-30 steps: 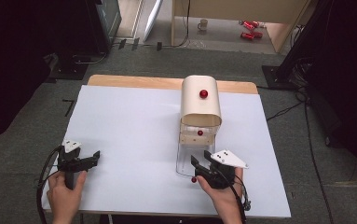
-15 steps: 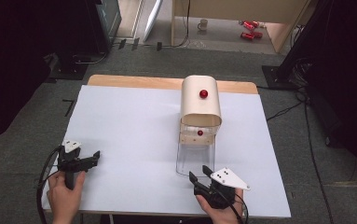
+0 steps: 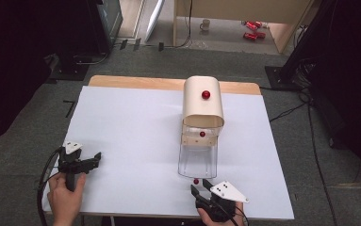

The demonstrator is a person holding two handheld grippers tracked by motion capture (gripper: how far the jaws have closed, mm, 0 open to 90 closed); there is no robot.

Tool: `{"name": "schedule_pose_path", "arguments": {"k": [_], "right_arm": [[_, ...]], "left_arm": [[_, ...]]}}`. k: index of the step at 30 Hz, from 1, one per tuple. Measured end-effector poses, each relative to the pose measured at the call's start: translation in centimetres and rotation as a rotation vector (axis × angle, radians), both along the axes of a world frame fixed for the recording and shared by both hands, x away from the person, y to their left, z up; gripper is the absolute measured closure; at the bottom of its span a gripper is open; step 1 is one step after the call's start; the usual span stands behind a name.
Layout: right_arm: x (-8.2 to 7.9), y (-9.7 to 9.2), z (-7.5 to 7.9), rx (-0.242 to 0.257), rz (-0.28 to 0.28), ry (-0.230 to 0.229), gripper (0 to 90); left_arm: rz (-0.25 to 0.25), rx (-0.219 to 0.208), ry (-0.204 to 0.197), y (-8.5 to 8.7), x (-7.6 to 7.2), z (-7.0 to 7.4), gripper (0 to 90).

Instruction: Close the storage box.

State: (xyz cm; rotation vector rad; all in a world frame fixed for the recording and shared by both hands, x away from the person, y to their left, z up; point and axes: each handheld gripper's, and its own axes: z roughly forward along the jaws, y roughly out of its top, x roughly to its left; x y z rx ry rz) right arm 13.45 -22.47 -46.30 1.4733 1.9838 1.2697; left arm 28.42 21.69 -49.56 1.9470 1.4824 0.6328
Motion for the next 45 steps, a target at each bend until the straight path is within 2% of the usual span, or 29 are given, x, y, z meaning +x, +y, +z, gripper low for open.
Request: {"name": "schedule_pose_path", "arguments": {"k": [27,32,33,39,45], "right_arm": [[1.5,0.7,-2.9,-0.036,-0.062,0.072,66.5],[1.4,0.8,-3.0,-0.022,-0.093,0.066,70.3],[1.4,0.7,-3.0,-0.018,-0.107,0.067,73.5],[1.4,0.6,-2.9,-0.009,-0.115,0.065,74.4],[1.4,0.5,-2.1,-0.009,-0.115,0.048,74.5]], "left_arm": [[-0.001,0.000,0.000,0.0,0.0,0.0,15.6],[-0.001,0.000,0.000,0.0,0.0,0.0,15.6],[0.000,0.000,0.000,0.0,0.0,0.0,15.6],[0.000,0.000,0.000,0.0,0.0,0.0,15.6],[0.000,0.000,0.000,0.0,0.0,0.0,15.6]]}}
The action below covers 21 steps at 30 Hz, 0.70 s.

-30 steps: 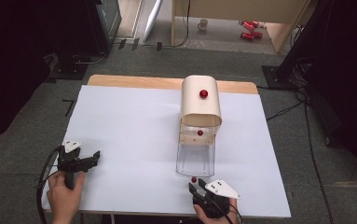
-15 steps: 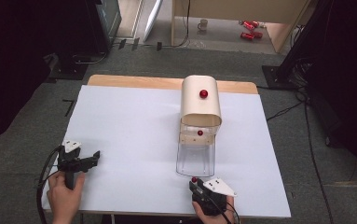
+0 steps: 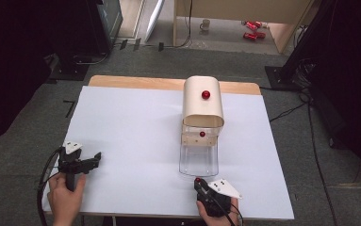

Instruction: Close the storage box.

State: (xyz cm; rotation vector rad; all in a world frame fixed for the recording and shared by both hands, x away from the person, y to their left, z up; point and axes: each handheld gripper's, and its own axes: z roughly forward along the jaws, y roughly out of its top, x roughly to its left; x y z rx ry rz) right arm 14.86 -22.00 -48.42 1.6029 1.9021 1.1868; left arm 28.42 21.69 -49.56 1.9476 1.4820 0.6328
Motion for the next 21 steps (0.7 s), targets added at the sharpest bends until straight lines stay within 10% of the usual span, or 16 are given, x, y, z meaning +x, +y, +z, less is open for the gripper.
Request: {"name": "schedule_pose_path", "arguments": {"k": [21], "right_arm": [[2.4,-0.3,2.0,-0.035,0.011,-0.033,74.6]], "left_arm": [[0.000,-0.001,0.000,0.0,0.0,0.0,15.6]]}}
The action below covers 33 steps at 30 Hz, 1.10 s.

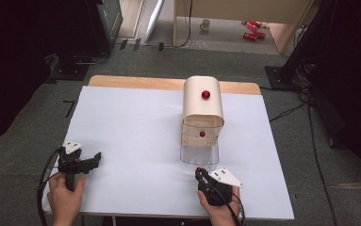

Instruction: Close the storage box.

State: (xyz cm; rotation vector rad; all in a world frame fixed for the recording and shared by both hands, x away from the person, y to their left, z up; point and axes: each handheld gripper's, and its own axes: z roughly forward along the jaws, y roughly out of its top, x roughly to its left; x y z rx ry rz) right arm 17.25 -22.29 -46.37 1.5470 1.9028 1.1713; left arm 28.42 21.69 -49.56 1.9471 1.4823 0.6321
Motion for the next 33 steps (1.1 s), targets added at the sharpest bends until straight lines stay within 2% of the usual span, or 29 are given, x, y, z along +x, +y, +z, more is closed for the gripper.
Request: {"name": "schedule_pose_path", "arguments": {"k": [16,22,33], "right_arm": [[2.5,-0.2,0.7,-0.009,-0.007,-0.010,74.6],[3.9,-0.3,1.1,-0.015,-0.012,-0.015,74.6],[5.6,-0.3,0.7,-0.031,-0.026,-0.010,74.6]], "left_arm": [[0.000,0.000,0.000,0.0,0.0,0.0,15.6],[0.000,0.000,0.000,0.0,0.0,0.0,15.6],[0.000,-0.002,0.001,0.0,0.0,0.0,15.6]]}}
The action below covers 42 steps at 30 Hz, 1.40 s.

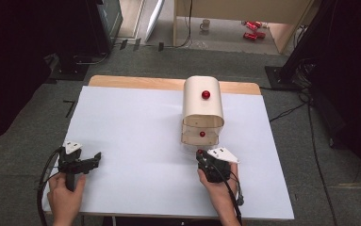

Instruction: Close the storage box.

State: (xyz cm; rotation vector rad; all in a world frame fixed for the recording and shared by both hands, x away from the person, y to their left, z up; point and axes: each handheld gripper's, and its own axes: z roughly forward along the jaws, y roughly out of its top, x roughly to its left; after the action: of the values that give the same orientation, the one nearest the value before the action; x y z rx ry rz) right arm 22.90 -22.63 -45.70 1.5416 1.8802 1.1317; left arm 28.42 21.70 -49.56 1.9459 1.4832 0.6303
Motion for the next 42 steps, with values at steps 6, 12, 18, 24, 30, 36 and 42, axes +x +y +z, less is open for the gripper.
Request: {"name": "schedule_pose_path", "arguments": {"k": [6,12,18,24,30,36,42], "right_arm": [[0.9,0.0,-0.3,-0.004,-0.003,0.008,74.6],[1.6,0.0,-0.5,-0.006,-0.006,0.017,74.6],[2.1,-0.1,-0.6,-0.006,-0.008,0.018,74.6],[2.5,-0.1,-0.7,-0.002,-0.012,0.022,74.6],[2.8,-0.1,-0.8,-0.008,-0.010,0.030,74.5],[2.9,-0.2,-1.0,0.001,0.002,0.038,70.2],[2.4,-0.7,-1.0,-0.001,0.048,0.040,50.5]], "left_arm": [[0.000,0.000,0.000,0.0,0.0,0.0,15.6],[0.000,0.000,0.000,0.0,0.0,0.0,15.6],[0.000,0.000,0.000,0.0,0.0,0.0,15.6],[0.000,0.000,0.000,0.0,0.0,0.0,15.6],[0.000,0.000,0.000,0.0,0.0,0.0,15.6],[0.000,0.000,0.000,0.0,0.0,0.0,15.6],[0.000,0.000,0.000,0.0,0.0,0.0,15.6]]}}
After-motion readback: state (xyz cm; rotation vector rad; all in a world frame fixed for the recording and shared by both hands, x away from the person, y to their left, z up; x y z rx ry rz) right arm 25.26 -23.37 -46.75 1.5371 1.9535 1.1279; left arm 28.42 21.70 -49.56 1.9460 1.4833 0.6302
